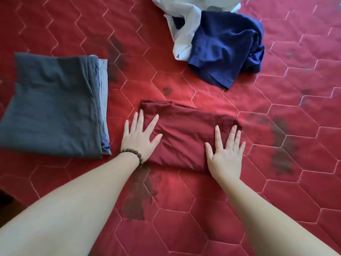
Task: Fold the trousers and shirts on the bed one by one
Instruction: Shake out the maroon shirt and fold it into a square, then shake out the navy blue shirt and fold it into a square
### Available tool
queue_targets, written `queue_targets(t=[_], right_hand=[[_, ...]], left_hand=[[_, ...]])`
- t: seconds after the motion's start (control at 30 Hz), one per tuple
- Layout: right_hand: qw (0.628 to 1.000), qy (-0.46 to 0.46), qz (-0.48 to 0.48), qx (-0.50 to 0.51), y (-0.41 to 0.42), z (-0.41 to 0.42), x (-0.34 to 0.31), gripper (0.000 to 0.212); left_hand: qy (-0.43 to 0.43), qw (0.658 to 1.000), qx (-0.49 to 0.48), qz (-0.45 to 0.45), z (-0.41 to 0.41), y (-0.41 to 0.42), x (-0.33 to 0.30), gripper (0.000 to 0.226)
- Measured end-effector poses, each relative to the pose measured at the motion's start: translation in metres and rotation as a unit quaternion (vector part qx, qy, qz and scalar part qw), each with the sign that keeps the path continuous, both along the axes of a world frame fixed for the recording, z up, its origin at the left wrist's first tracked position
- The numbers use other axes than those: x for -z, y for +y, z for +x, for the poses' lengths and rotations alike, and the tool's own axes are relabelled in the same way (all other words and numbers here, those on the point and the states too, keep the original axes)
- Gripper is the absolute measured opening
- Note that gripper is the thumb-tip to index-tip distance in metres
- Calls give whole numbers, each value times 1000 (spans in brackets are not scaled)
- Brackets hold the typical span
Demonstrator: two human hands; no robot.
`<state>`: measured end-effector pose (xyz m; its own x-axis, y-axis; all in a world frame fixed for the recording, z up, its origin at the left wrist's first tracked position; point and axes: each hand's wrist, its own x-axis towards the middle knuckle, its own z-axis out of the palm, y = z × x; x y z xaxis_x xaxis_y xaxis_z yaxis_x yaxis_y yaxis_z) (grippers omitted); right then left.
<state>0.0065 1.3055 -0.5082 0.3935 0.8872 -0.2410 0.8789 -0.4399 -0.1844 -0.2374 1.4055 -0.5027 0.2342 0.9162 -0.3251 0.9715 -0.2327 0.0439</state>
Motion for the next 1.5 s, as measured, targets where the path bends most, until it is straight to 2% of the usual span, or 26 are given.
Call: queue_targets(t=[0.17,0.37,0.57,0.67,0.73,0.8,0.9,1.0,1.07,1.17,1.3,1.5], right_hand=[[998,1,-69,4,4,3,-21,66],[997,54,40,21,68,31,-57,68],[997,22,75,6,181,106,-58,89],[997,-27,28,-63,218,134,-46,96],[996,-12,-10,-92,228,144,-33,89],[995,3,-4,-103,227,148,-21,66],[992,-38,69,-96,210,146,-19,34],[993,-3,85,-84,189,149,-32,27],[991,59,113,-40,178,153,-54,26],[977,122,177,5,162,163,-102,25],[964,118,238,11,134,187,-192,25],[935,103,334,53,71,232,-367,24]], left_hand=[[-56,998,-25,-12,13,-1,-16,64],[-152,987,14,54,69,56,-45,70],[-170,975,88,110,147,144,-39,95],[-146,969,160,118,178,167,-21,96],[-116,972,189,80,192,172,-5,84],[-102,975,191,57,197,169,7,64],[-123,969,169,130,195,157,6,35],[-144,969,164,117,189,150,-8,23],[-189,967,143,96,187,147,-25,22],[-262,951,123,110,190,141,-67,20],[-357,918,97,145,208,129,-155,22],[-495,856,39,141,263,88,-330,29]])
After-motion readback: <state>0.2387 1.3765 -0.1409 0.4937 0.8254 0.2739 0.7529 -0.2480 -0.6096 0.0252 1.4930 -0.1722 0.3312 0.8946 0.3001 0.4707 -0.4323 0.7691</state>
